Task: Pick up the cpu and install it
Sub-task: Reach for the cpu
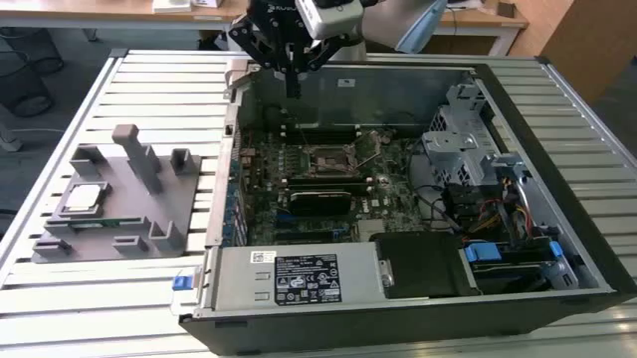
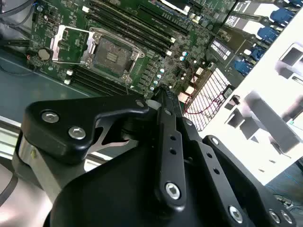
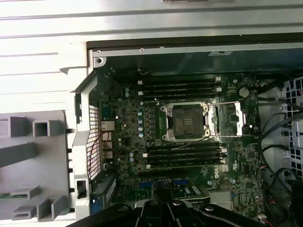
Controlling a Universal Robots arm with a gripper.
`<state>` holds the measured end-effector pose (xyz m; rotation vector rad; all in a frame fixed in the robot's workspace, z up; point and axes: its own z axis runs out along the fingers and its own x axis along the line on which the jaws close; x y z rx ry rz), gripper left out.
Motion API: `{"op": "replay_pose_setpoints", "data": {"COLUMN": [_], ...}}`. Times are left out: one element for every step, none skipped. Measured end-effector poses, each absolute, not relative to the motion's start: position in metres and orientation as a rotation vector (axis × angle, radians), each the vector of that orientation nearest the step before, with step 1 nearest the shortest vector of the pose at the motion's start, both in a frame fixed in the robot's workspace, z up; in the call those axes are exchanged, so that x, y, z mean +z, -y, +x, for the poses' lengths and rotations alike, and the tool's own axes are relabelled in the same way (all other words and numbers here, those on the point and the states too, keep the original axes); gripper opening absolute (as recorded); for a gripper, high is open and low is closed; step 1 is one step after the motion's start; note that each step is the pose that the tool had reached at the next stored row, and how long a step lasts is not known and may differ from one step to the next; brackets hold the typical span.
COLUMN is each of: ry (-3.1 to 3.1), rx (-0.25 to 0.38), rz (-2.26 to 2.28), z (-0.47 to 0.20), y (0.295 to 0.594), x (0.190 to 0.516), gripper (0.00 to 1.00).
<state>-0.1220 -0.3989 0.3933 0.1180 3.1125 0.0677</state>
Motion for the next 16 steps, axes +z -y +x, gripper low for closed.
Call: {"op": "replay_pose_setpoints", "data": {"ry": [-3.112,-3.112,-3.113,-3.112,-3.113,-3.113,-3.113,-3.112,-3.112,-3.113,-3.113,-3.113,-3.113,-3.113,-3.112,-3.112], "rx": [0.068,0.068,0.068,0.068,0.067,0.067,0.068,0.068,0.068,0.067,0.068,0.068,0.068,0.068,0.068,0.068], "rz": [0.118,0.118,0.118,0.118,0.118,0.118,0.118,0.118,0.118,0.118,0.118,0.118,0.118,0.118,0.118,0.118], "z": [-0.1220,-0.1220,-0.1220,-0.1220,-0.1224,-0.1228,-0.1232,-0.1237,-0.1246,-0.1257,-0.1267,-0.1277,-0.1289,-0.1299,-0.1309,-0.1319], "y": [0.3989,0.3989,0.3989,0.3989,0.3989,0.3989,0.3989,0.3989,0.3990,0.3990,0.3990,0.3989,0.3989,0.3989,0.3990,0.3989], "x": [0.3933,0.3933,0.3933,0.3933,0.3933,0.3934,0.3933,0.3933,0.3933,0.3934,0.3934,0.3933,0.3933,0.3933,0.3933,0.3933], "gripper": [0.11,0.11,0.11,0.11,0.11,0.11,0.11,0.11,0.11,0.11,0.11,0.11,0.11,0.11,0.11,0.11]}}
